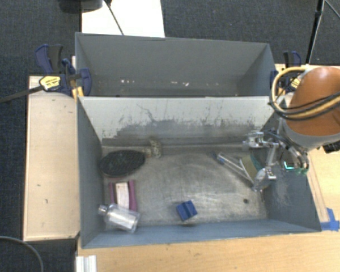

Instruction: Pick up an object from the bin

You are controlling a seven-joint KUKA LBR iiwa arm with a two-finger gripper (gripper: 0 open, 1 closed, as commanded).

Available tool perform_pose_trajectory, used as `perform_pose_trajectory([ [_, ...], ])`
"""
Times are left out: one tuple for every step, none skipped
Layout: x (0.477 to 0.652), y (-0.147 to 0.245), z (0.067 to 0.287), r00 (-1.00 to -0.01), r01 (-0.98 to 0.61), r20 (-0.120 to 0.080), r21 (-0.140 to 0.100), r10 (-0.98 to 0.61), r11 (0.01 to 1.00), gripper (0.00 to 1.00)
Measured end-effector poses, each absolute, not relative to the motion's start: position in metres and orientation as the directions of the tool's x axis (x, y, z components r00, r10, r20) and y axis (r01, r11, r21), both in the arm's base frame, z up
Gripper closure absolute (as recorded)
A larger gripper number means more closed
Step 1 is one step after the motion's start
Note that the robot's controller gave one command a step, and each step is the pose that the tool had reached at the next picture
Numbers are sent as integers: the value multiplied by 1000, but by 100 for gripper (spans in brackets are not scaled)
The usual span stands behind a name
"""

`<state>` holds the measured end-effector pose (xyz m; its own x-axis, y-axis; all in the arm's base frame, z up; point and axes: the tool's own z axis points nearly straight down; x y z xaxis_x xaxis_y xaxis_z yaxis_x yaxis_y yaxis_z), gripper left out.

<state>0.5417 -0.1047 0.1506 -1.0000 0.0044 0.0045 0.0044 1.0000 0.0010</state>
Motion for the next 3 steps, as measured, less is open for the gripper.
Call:
perform_pose_trajectory([
  [563,-89,71,-866,501,-1,0,501,866,0],
  [583,-70,98,-974,227,-7,1,227,974,0],
  [582,-69,98,-974,224,-6,2,224,975,100],
])
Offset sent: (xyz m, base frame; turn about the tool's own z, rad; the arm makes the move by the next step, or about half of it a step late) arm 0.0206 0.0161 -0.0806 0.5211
